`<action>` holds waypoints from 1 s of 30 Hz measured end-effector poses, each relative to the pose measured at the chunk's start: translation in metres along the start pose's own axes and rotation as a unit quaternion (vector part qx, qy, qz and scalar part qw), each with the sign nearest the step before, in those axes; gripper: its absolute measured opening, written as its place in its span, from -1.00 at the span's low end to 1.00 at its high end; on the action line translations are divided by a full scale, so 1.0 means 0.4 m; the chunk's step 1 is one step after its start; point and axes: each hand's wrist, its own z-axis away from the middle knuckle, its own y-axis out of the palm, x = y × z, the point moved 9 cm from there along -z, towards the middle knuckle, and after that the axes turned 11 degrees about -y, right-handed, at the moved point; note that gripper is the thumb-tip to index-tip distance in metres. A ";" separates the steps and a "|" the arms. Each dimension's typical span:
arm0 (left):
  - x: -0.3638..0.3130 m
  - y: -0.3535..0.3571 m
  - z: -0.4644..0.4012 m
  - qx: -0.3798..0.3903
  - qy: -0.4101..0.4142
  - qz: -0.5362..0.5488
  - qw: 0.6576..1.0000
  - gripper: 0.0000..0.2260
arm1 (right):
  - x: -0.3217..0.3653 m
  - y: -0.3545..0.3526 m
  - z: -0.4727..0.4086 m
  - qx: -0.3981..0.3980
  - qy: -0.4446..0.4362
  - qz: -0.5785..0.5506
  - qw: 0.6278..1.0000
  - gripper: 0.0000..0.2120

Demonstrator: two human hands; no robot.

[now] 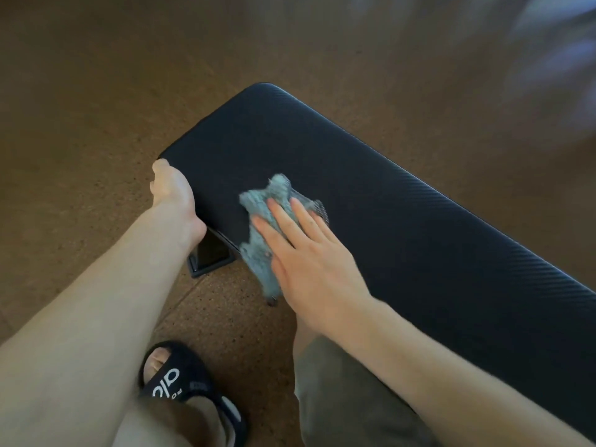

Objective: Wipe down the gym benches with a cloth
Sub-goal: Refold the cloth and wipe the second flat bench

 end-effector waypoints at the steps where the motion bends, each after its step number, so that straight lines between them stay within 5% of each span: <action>1: -0.001 -0.004 -0.003 -0.004 0.002 0.007 1.000 -0.37 | 0.004 -0.001 0.061 0.006 -0.001 0.001 1.000 -0.42; 5: 0.001 0.013 0.014 0.006 0.013 -0.014 1.000 -0.48 | -0.077 -0.021 0.062 0.038 -0.022 0.029 0.999 -0.45; 10: -0.003 0.025 0.020 0.020 0.035 -0.025 0.999 -0.53 | -0.370 -0.084 -0.094 0.010 0.169 -0.005 0.986 -0.48; 16: -0.010 -0.002 -0.015 0.008 0.022 0.006 1.000 -0.37 | -0.119 -0.032 0.136 -0.021 0.124 0.022 0.992 -0.43; 19: -0.008 -0.012 -0.026 -0.005 0.011 0.014 1.000 -0.34 | -0.194 -0.038 0.116 -0.010 0.099 0.021 0.995 -0.44; 24: -0.004 0.004 0.018 0.008 0.022 0.004 1.000 -0.40 | -0.424 -0.076 0.037 -0.031 0.259 -0.013 0.965 -0.46; 30: 0.000 -0.001 -0.008 0.017 0.011 0.009 1.000 -0.33 | -0.298 -0.055 0.188 -0.019 0.307 0.012 0.951 -0.44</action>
